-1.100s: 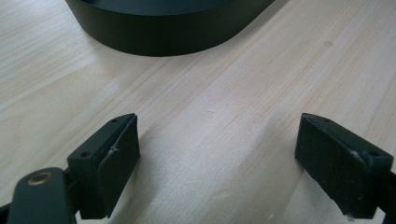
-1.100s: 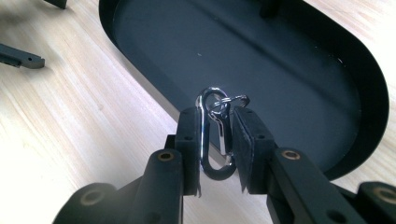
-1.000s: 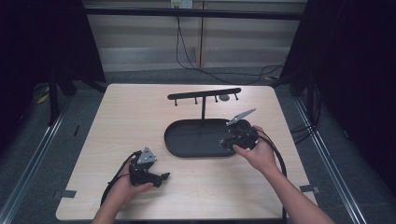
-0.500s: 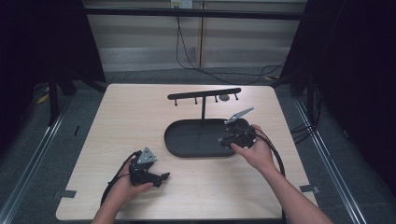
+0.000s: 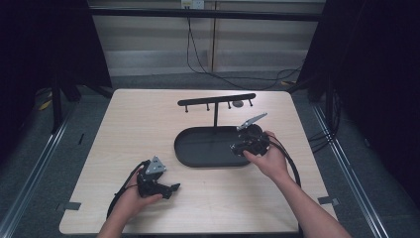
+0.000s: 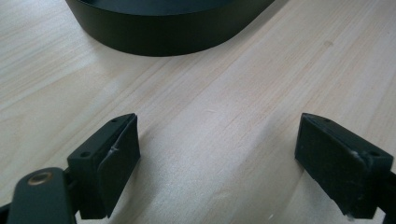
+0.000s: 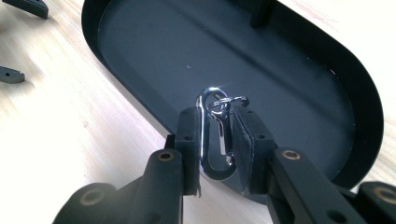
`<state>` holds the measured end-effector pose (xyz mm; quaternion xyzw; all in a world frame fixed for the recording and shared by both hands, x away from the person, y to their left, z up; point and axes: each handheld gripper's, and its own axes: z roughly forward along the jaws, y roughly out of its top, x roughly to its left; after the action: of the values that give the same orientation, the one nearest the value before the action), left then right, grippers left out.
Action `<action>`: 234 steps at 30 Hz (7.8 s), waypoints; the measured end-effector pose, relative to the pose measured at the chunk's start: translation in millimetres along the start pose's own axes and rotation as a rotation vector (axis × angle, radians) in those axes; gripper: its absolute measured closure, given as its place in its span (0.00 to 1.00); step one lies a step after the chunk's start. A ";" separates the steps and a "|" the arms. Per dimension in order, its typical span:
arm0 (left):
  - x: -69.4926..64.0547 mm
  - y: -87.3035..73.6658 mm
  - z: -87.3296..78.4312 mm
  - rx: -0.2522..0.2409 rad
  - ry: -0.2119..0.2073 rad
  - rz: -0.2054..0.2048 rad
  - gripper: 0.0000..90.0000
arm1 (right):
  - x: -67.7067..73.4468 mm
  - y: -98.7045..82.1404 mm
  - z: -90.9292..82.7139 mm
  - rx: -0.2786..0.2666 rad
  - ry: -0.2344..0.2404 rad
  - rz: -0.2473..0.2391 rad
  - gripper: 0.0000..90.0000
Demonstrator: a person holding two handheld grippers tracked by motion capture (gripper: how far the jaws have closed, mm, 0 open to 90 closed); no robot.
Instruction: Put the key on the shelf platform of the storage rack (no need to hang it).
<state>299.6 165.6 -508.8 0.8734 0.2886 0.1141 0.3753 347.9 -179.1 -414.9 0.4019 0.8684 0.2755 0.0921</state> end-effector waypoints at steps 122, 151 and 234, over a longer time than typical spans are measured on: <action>0.1 0.0 -0.1 0.001 -0.001 0.001 0.15 | -30.4 12.2 74.3 0.222 -0.072 0.048 0.75; 0.0 -0.1 -0.5 0.003 -0.005 0.007 0.15 | -30.4 11.0 63.9 0.160 -0.099 0.087 0.45; -0.1 -0.2 -0.6 0.004 -0.007 0.008 0.15 | -12.3 -64.7 -5.0 0.051 -0.002 0.058 0.35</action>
<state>299.2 166.1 -508.6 0.8757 0.2839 0.1122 0.3741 312.2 -224.3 -447.3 0.4296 0.8630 0.2553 0.0745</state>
